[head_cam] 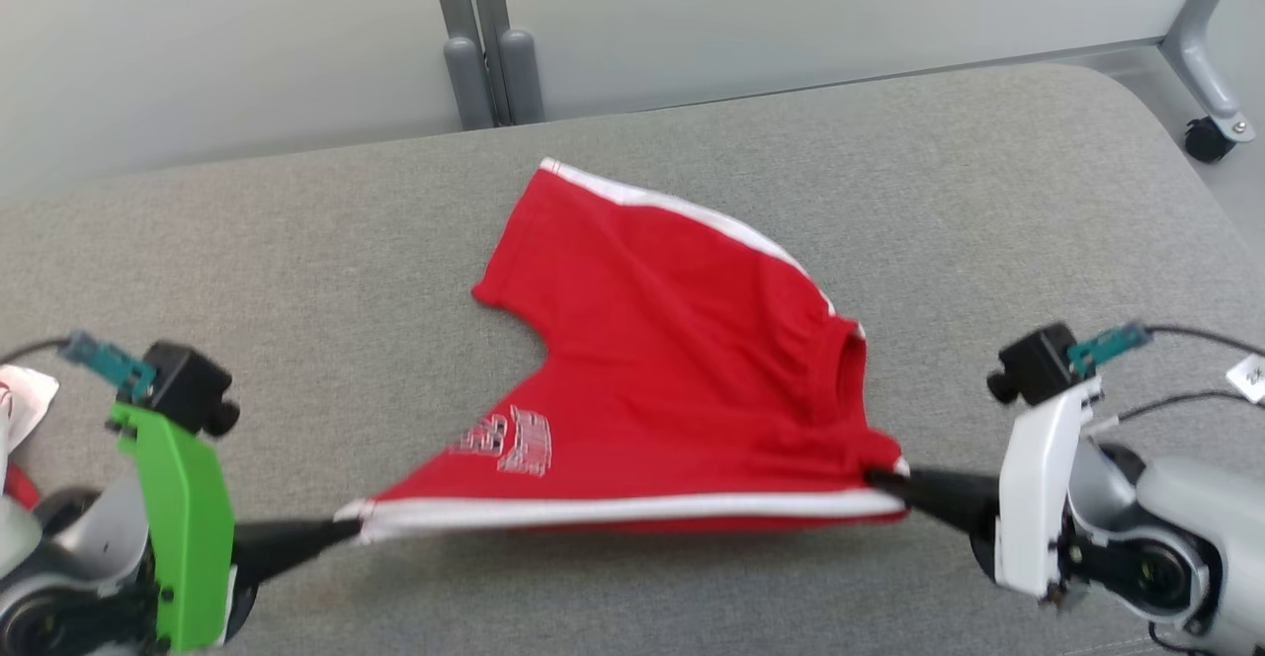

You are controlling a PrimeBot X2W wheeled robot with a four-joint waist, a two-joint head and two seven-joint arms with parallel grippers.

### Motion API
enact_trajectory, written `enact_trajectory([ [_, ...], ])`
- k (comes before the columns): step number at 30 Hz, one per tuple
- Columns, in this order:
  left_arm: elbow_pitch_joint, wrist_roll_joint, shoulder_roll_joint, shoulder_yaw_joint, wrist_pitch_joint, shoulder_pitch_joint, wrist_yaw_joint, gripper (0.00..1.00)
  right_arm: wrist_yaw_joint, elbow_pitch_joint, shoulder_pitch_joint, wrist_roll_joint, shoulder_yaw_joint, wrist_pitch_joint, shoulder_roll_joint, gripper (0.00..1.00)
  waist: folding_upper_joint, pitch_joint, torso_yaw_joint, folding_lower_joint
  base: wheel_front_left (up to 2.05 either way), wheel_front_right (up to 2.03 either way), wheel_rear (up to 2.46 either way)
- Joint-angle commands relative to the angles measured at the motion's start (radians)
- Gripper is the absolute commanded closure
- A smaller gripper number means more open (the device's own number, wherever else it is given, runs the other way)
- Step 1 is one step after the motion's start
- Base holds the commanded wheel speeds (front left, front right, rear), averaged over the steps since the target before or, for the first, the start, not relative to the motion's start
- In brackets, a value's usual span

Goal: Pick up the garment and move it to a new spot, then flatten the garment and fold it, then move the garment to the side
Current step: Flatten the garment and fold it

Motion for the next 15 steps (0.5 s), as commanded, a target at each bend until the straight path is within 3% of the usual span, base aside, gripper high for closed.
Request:
enact_trajectory([
  [1,-0.032,-0.016,0.033,-0.002,0.009,0.032,0.016,1.00,0.000,-0.027,0.031,0.007,0.011,0.025,-0.022,1.00,0.0000,-0.009,-0.013,0.0001,0.00,0.00,0.00],
  [7,-0.143,-0.069,0.113,-0.002,0.038,0.081,0.056,1.00,0.000,-0.117,0.073,0.011,0.026,0.085,-0.072,1.00,0.0000,0.015,-0.031,0.0001,0.00,0.00,0.00],
  [15,-0.113,-0.080,0.079,0.056,0.127,-0.047,0.079,1.00,0.000,-0.132,0.002,0.032,-0.025,0.109,-0.057,1.00,0.0000,0.092,-0.057,0.0001,0.00,0.00,0.00],
])
